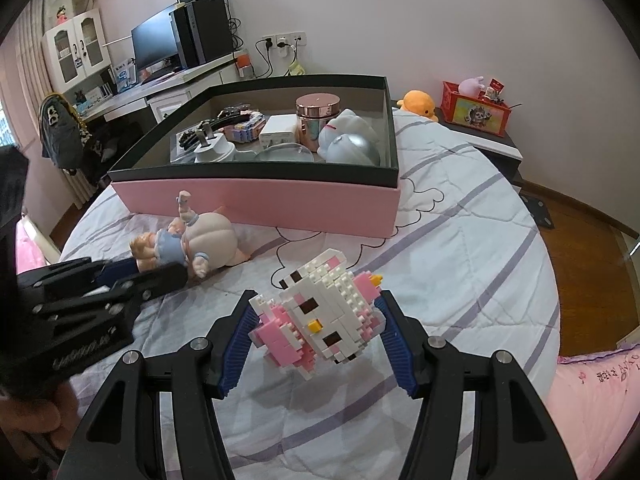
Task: Organize rigid objects
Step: 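Grasp the block cat figure with the right tool while the left tool grasps the doll, then carry the doll and block cat into the tray and open both tools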
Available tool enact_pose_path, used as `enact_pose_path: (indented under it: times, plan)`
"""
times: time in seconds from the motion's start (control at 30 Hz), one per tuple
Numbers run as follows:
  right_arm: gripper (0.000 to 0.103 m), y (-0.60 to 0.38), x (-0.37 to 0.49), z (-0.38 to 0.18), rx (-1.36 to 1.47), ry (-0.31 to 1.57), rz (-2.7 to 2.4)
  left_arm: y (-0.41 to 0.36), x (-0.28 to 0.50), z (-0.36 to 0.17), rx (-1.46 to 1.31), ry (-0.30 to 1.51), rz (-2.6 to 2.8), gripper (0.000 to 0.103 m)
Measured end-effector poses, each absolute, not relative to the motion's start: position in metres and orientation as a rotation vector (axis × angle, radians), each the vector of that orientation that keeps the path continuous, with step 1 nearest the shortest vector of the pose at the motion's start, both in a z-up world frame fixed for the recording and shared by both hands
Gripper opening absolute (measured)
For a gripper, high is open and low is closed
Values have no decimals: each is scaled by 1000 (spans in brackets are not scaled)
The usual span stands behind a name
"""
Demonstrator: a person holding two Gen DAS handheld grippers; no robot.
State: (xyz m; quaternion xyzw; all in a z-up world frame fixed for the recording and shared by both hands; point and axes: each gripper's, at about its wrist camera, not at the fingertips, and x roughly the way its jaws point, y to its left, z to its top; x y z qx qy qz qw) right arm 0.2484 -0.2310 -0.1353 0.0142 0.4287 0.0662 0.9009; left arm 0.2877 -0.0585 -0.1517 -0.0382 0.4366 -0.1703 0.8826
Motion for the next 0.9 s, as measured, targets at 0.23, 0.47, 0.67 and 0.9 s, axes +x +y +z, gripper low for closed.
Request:
enact_pose_path:
  times: [0.23, 0.47, 0.67, 0.9]
  plan:
    - [61, -232, 250, -136, 31, 886, 134, -64, 288, -153, -103, 908, -416, 34]
    - [61, -231, 250, -136, 32, 889, 133, -65, 279, -144, -95, 873, -426, 24]
    - [61, -228, 248, -133, 26, 880, 136, -57, 270, -135, -89, 848, -419, 23]
    - [61, -223, 246, -128, 18, 872, 144, -46, 258, -123, -92, 814, -412, 23]
